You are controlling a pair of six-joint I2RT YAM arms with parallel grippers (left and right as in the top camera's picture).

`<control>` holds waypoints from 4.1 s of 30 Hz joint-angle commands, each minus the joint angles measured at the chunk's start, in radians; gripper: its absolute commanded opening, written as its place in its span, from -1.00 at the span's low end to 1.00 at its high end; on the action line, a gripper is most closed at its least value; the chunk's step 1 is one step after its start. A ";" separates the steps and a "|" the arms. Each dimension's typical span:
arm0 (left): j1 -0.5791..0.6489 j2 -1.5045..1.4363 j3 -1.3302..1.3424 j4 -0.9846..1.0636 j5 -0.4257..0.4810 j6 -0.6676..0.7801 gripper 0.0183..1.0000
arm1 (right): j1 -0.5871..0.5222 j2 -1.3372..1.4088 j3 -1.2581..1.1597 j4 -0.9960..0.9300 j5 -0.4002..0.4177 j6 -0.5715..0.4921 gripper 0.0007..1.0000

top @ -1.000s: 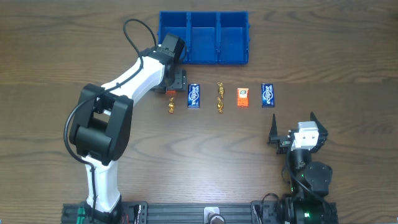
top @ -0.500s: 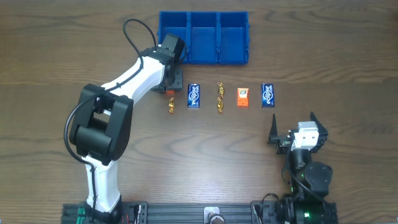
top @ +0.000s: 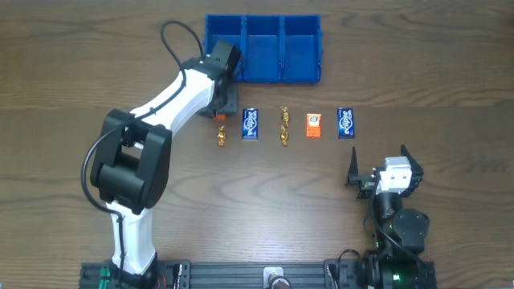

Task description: Sort Candies Into Trays

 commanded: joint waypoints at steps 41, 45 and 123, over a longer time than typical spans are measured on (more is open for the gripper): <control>0.041 0.124 0.358 0.100 -0.096 0.056 -0.44 | 0.000 -0.002 -0.001 -0.009 0.004 -0.014 1.00; 0.041 0.124 0.358 0.101 -0.096 0.056 -0.38 | 0.000 -0.002 -0.001 -0.009 0.004 -0.014 1.00; -0.484 0.278 0.349 0.049 -0.123 -0.397 0.74 | 0.000 -0.002 -0.001 -0.009 0.004 -0.014 1.00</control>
